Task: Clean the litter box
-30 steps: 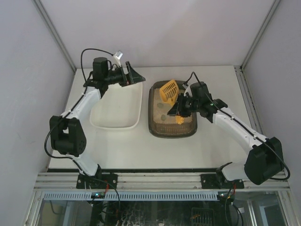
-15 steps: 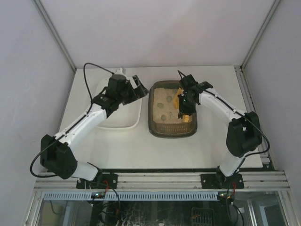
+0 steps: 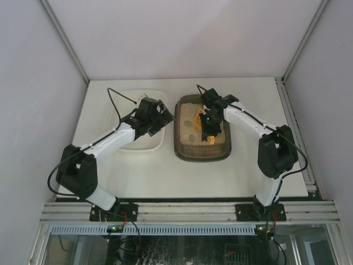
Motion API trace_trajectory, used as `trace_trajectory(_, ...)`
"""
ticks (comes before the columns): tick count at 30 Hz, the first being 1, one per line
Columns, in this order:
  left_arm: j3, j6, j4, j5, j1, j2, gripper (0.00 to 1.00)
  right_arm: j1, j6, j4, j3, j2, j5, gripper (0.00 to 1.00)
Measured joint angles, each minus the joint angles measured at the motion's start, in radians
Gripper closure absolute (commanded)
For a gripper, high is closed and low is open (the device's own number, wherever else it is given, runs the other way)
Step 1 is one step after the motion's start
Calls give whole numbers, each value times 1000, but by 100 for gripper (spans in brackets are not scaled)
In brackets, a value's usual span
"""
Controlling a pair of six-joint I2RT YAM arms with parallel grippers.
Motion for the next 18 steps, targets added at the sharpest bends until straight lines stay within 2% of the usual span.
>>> trace_trajectory(8, 22, -24, -15, 33, -4, 145, 9, 12, 0, 3, 34, 61, -24, 100)
trace_trajectory(18, 39, 23, -5, 39, 4, 124, 9, 16, 0, 5, 78, 114, -82, 100)
